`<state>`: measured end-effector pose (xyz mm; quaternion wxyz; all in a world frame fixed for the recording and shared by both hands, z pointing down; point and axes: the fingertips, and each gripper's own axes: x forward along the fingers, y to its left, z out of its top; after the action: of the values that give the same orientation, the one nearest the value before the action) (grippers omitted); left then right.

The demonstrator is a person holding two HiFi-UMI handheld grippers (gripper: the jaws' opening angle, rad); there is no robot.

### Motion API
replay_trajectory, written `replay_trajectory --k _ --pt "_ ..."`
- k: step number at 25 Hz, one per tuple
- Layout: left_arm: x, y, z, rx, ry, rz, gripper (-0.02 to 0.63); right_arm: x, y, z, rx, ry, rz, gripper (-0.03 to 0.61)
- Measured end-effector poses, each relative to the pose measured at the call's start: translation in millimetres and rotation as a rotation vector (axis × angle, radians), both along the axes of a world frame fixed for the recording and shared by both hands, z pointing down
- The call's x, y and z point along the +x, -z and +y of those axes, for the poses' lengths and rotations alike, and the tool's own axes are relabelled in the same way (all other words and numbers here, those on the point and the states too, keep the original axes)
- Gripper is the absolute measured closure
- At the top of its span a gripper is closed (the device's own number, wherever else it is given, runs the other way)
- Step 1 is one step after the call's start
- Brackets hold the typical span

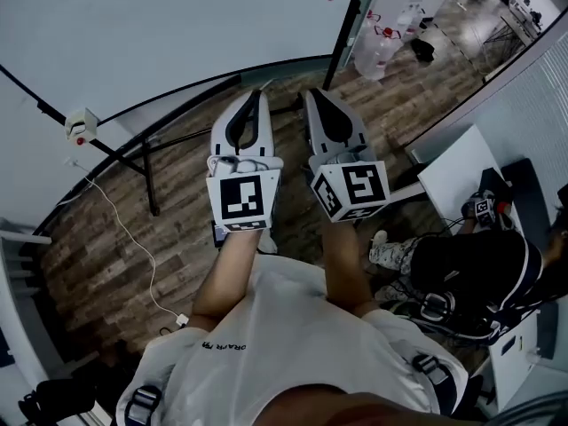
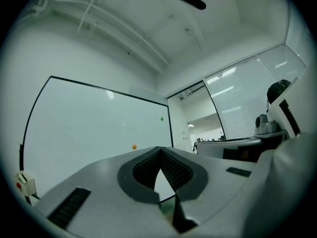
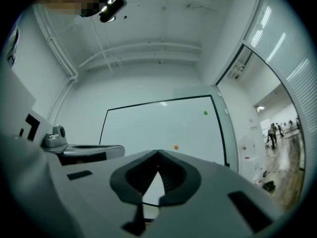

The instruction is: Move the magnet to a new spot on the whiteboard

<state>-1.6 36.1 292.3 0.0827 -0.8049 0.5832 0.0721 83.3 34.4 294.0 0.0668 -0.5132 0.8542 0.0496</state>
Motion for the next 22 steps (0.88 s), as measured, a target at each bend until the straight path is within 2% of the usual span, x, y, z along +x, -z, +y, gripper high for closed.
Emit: replay_trajectory --k 10,13,22 --pt "-17 -6 -94 -0.024 -0.062 -0.028 0.611 -17 -8 -94 -0.026 -0.073 -0.002 0.565" --pt "-25 -12 -112 -0.034 -0.063 -0.011 0.611 -22 -12 -107 -0.038 -0.09 0.018 0.566" --pt "-17 -20 -144 -0.06 -0.092 -0.006 0.611 -17 -15 -136 -0.054 -0.118 0.038 0.566"
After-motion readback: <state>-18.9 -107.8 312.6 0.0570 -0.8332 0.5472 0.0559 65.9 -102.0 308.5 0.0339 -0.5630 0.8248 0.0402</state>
